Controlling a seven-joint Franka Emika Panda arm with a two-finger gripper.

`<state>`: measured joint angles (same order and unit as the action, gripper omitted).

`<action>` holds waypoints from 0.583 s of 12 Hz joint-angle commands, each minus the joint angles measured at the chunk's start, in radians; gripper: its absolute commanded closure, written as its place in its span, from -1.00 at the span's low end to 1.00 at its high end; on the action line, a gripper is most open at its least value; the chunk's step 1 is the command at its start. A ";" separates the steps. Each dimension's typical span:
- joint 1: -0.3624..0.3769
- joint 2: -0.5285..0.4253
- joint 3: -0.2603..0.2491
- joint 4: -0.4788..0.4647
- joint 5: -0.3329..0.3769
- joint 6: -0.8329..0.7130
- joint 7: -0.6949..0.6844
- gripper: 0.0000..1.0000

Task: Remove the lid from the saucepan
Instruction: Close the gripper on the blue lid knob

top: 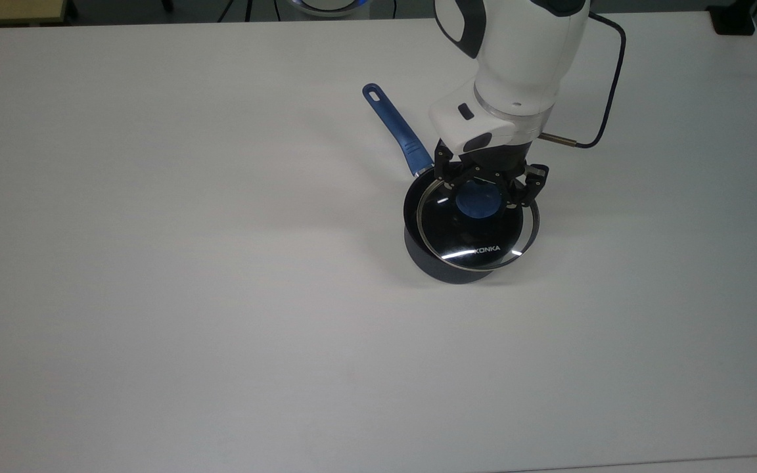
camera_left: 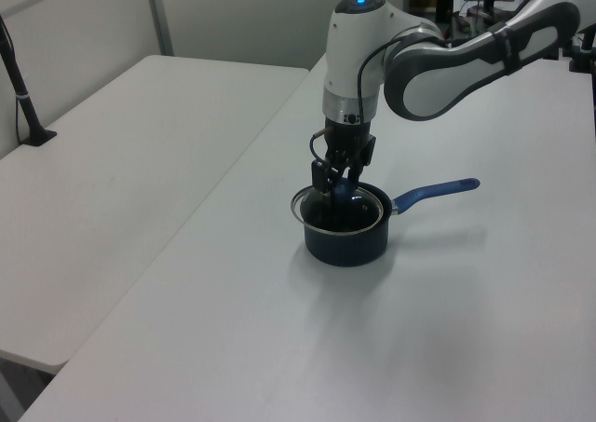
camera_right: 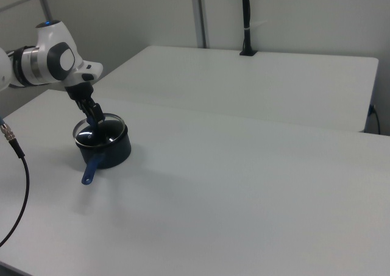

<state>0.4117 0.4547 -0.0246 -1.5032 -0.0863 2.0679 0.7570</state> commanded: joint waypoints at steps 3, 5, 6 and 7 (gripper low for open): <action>0.013 -0.007 -0.003 0.008 -0.029 0.005 0.019 -0.01; 0.006 -0.039 -0.003 0.004 -0.038 -0.002 0.016 0.00; 0.004 -0.059 -0.003 0.001 -0.041 -0.008 0.006 0.00; -0.001 -0.085 -0.003 -0.005 -0.041 -0.029 -0.019 0.00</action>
<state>0.4118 0.4439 -0.0240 -1.4873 -0.1074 2.0679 0.7570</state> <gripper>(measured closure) 0.392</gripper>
